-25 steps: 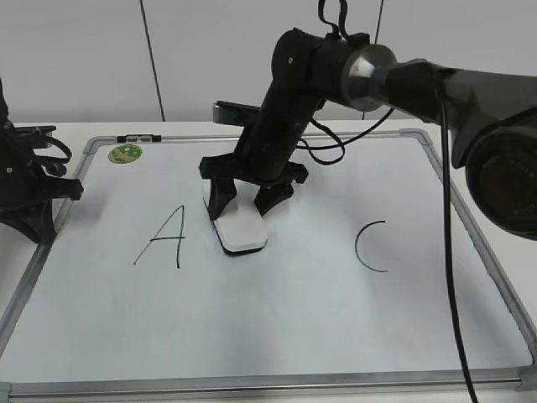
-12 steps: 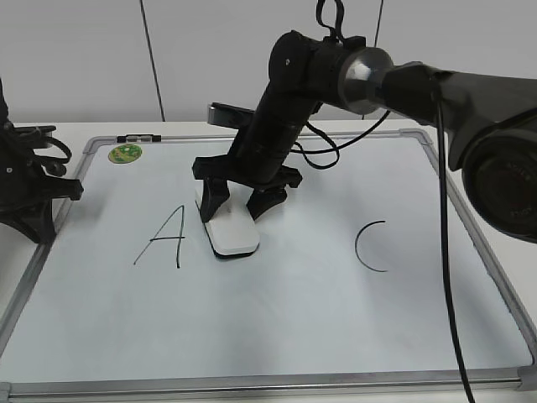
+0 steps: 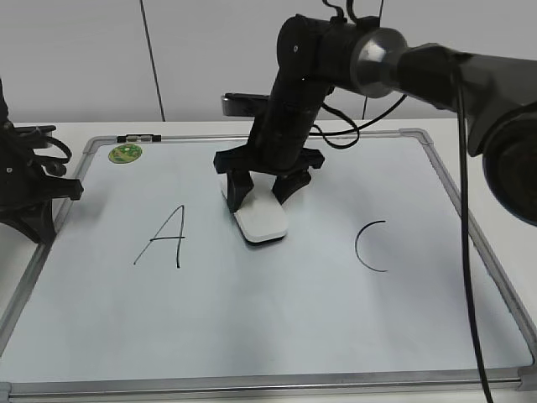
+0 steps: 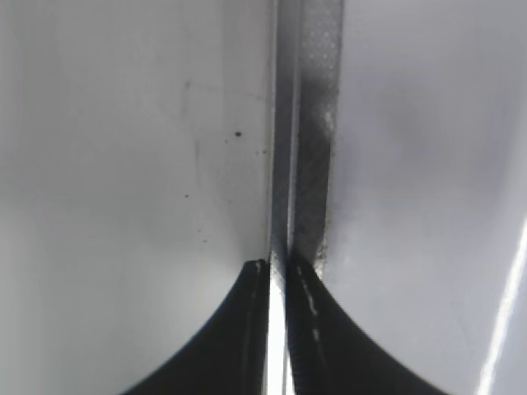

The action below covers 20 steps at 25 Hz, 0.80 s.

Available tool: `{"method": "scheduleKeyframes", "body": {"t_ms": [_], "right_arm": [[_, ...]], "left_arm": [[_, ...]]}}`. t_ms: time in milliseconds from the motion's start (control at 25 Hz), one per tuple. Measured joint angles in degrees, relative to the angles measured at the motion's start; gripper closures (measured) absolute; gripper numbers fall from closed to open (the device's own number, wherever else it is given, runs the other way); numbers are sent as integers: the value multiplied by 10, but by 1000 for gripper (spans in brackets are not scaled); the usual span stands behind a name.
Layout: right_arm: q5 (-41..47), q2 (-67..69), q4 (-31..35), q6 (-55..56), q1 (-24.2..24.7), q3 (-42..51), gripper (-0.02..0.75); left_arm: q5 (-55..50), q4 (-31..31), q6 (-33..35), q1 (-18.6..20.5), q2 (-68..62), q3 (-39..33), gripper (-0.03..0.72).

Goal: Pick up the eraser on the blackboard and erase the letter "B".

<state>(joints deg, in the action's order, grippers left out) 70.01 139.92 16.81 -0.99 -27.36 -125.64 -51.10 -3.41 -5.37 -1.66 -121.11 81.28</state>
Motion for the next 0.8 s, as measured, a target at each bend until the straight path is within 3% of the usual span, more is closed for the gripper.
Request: {"method": "scheduleKeyframes", "body": {"t_ms": [400, 800], "right_arm": [[3, -42, -77, 27, 42, 0, 198], [7, -79, -106, 45, 135, 10, 198]], "left_arm": [[0, 0, 0, 0, 0, 0, 648], [0, 0, 0, 0, 0, 0, 648]]}}
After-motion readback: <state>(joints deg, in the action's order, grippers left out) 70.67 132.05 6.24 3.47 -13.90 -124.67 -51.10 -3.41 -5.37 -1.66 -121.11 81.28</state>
